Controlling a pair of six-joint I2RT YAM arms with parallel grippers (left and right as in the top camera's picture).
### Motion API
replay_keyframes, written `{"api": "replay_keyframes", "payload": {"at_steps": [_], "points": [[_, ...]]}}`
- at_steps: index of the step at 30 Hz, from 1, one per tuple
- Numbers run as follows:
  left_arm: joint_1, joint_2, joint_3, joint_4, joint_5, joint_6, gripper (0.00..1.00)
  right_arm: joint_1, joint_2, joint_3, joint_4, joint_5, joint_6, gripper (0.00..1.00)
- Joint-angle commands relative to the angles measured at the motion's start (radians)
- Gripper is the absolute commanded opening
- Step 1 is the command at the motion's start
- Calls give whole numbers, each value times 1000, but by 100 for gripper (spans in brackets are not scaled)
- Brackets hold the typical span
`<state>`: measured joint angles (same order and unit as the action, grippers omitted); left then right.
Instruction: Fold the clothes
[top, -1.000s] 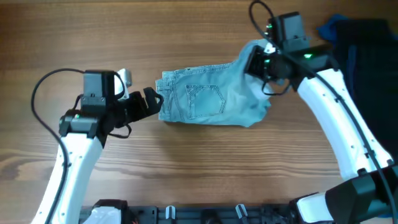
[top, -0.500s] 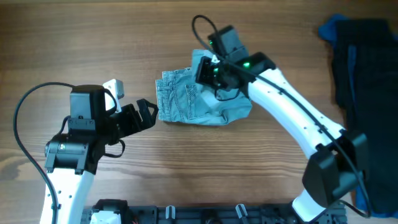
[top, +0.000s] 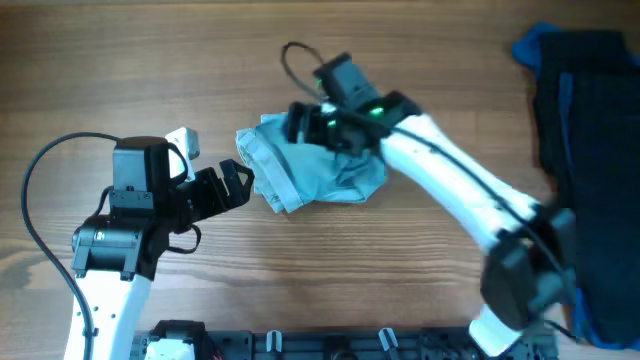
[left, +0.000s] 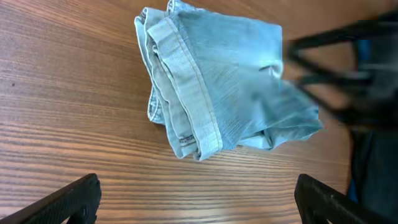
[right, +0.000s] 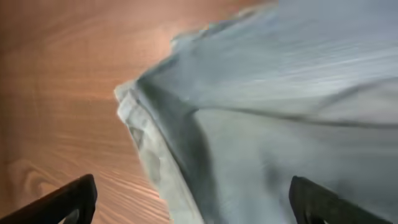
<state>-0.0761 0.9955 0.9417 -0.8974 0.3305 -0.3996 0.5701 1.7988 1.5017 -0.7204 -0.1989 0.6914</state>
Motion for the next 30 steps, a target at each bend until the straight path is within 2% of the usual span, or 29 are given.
{"api": "replay_keyframes", "payload": {"at_steps": [1, 2, 3, 5, 8, 10, 12, 18, 23, 24, 25, 26, 28, 29, 30], "points": [[-5, 2, 13, 2, 11, -5, 95, -129, -158, 27, -119, 122, -169, 96], [-21, 21, 11, 2, 31, -6, 93, -185, -163, 26, -191, 121, -224, 95], [-49, 63, 11, 2, 40, -42, 93, -236, -153, 20, -245, 103, -279, 88], [-94, 155, 11, 25, 39, -116, 93, -280, -137, -11, -256, -11, -393, 88], [-140, 364, 11, 113, 39, -265, 92, -283, -111, -23, -266, -31, -426, 89], [-139, 450, 11, 160, 36, -264, 92, -283, -107, -23, -275, -31, -427, 89], [-124, 549, 11, 225, 36, -320, 93, -283, -106, -23, -290, -31, -430, 89], [-91, 621, 11, 410, 36, -301, 93, -283, -106, -23, -307, -31, -443, 89], [-87, 625, 11, 468, 31, -266, 89, -282, -106, -23, -315, -32, -454, 89], [-87, 627, 11, 468, 15, -266, 86, -282, -106, -23, -317, -32, -454, 89], [-87, 629, 11, 468, 4, -266, 75, -282, -106, -23, -320, -33, -454, 88], [-87, 637, 11, 468, 2, -266, 51, -282, -106, -23, -329, -35, -453, 88], [-89, 647, 11, 468, 2, -266, 36, -282, -106, -23, -338, -35, -452, 88], [-90, 655, 11, 468, -2, -263, 21, -282, -106, -23, -338, -35, -453, 88], [-89, 656, 11, 468, -10, -259, 11, -282, -106, -23, -339, -35, -453, 88]]}}
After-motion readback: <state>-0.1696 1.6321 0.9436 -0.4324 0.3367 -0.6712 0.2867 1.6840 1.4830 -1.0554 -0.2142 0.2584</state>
